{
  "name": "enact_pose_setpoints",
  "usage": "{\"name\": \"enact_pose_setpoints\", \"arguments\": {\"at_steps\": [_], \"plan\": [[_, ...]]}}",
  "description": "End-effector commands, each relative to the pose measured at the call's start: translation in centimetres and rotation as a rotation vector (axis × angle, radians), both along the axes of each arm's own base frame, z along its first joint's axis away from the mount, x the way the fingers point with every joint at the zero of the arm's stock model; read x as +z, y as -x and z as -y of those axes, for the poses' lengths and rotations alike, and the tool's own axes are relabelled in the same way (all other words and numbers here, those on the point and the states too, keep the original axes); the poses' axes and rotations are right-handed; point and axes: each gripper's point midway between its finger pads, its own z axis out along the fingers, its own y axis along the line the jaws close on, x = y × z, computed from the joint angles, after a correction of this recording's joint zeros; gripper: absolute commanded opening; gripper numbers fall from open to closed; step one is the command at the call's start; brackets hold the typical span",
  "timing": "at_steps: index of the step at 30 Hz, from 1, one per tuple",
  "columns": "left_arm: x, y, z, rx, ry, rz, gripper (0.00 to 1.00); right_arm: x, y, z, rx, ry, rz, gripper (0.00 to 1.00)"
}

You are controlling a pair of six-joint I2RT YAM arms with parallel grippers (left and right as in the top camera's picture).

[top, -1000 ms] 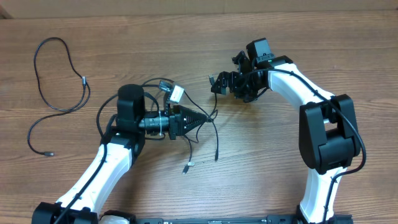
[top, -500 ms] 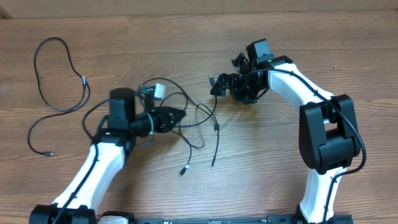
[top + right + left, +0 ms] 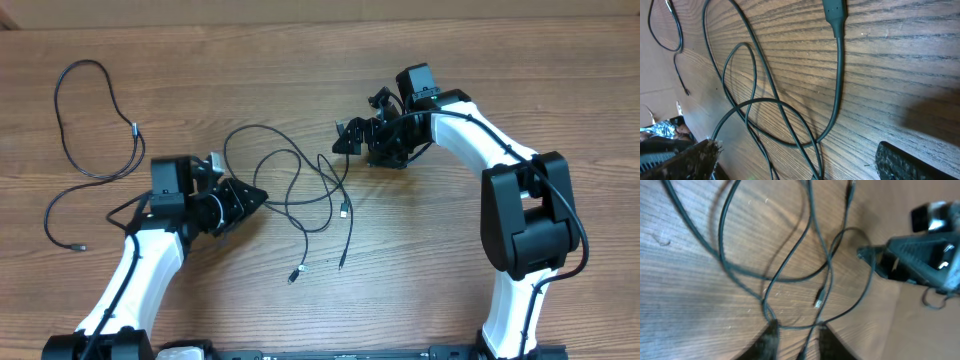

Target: Untangle cables

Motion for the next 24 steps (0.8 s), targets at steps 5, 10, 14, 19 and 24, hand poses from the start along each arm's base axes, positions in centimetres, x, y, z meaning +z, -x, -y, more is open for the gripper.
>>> {"name": "enact_pose_setpoints", "arguments": {"at_steps": [5,10,14,19,24], "plan": [[0.2,0.2,2.2,-0.149,-0.084,0.108,0.52,0.1,-0.9,0.1,-0.008,0.037,0.035,1.0],[1.1,-0.8,4.6,-0.208,-0.124,0.218,0.63,-0.8,-1.5,1.3,-0.032,0.121,0.057,1.0],[1.1,-1.1,6.3,-0.197,-0.184,0.246,0.65,-0.9,-1.6,1.5,-0.036,0.135,0.061,1.0],[0.5,-1.2,7.6,-0.143,-0.313,0.27,0.69,-0.9,-1.6,1.5,-0.036,0.135,0.061,1.0],[1.0,-1.7,8.8,-0.11,-0.426,0.361,0.75,-0.9,-1.6,1.5,-0.036,0.135,0.06,1.0]]}}
